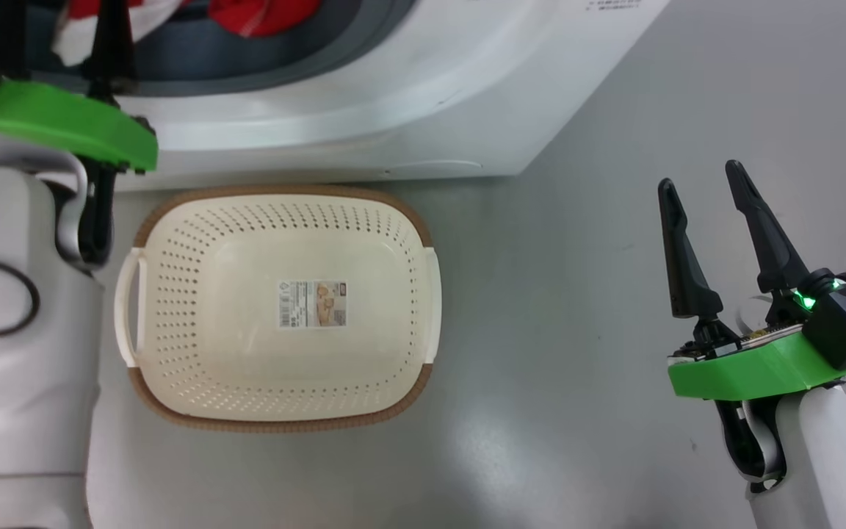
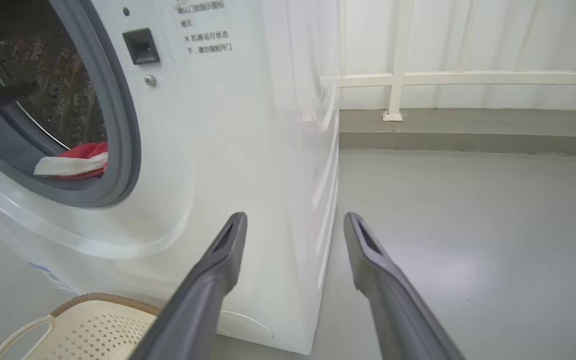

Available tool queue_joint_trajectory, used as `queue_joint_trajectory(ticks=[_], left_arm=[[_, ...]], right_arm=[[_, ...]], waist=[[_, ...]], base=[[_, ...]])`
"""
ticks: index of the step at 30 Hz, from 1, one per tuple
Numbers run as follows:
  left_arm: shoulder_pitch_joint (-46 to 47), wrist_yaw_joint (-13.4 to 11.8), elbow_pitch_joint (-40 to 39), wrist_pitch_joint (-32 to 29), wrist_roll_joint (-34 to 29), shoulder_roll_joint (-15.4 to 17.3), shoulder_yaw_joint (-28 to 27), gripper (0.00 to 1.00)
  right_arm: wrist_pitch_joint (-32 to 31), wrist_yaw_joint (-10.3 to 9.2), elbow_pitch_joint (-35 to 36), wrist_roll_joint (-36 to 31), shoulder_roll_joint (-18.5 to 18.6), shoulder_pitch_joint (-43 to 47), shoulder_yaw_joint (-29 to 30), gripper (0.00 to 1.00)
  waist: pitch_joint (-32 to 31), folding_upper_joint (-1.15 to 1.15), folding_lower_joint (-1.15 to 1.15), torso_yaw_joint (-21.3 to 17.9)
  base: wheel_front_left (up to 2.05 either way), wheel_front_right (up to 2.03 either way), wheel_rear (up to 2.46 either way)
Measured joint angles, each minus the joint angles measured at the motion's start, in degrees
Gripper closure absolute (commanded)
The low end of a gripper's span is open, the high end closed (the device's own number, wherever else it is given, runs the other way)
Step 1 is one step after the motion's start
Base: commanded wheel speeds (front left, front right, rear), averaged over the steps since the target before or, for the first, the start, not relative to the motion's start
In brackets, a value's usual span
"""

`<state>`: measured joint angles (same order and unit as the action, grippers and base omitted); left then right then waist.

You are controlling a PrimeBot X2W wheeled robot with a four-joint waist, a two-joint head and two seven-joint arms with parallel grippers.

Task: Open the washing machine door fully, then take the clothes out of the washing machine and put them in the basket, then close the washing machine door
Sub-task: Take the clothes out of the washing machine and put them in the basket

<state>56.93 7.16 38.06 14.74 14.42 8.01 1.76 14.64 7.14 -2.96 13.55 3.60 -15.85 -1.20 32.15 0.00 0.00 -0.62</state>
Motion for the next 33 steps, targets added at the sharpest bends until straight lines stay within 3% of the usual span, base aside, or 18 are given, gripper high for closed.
queue_joint_trajectory(ticks=[13, 22, 27, 28, 29, 33], left_arm=[[13.54, -0.2, 18.2, -5.34, -0.87, 2.58, 3.24, 0.0], [17.88, -2.88, 26.69, -15.9, -4.75, 4.3, 7.37, 0.0], [18.82, -4.71, 28.83, -18.27, -7.14, 5.38, 9.78, 0.0], [18.87, -5.0, 29.07, -18.3, -7.42, 5.52, 10.12, 0.83], [19.03, -5.19, 29.28, -18.52, -7.67, 5.63, 10.56, 1.0], [19.2, -5.88, 29.87, -17.83, -7.78, 5.8, 10.92, 1.0]], right_arm=[[0.0, 0.0, -2.27, 0.0, -0.16, -2.41, -3.39, 0.0], [0.01, 0.0, -3.99, 0.09, -0.13, -3.25, -4.69, 0.0], [0.01, 0.0, -4.47, 0.55, -0.16, -3.26, -5.34, 0.0], [0.01, 0.0, -4.53, 0.57, -0.16, -3.26, -5.37, 0.0], [0.01, 0.0, -4.6, 0.57, -0.16, -3.27, -5.38, 0.0], [0.01, 0.0, -4.82, 0.58, -0.18, -3.3, -5.37, 0.0]], waist=[[4.7, 0.0, 0.0, -2.48], [4.93, 0.0, 0.0, -3.55], [4.85, 0.0, 0.0, -4.23], [4.87, 0.0, 0.0, -4.34], [4.91, 0.0, 0.0, -4.42], [5.03, 0.0, 0.0, -4.52]], base=[[0.0, 0.0, 0.0], [0.0, 0.0, 0.0], [0.0, 0.0, 0.0], [0.0, 0.0, 0.0], [0.0, 0.0, 0.0], [0.0, 0.0, 0.0]])
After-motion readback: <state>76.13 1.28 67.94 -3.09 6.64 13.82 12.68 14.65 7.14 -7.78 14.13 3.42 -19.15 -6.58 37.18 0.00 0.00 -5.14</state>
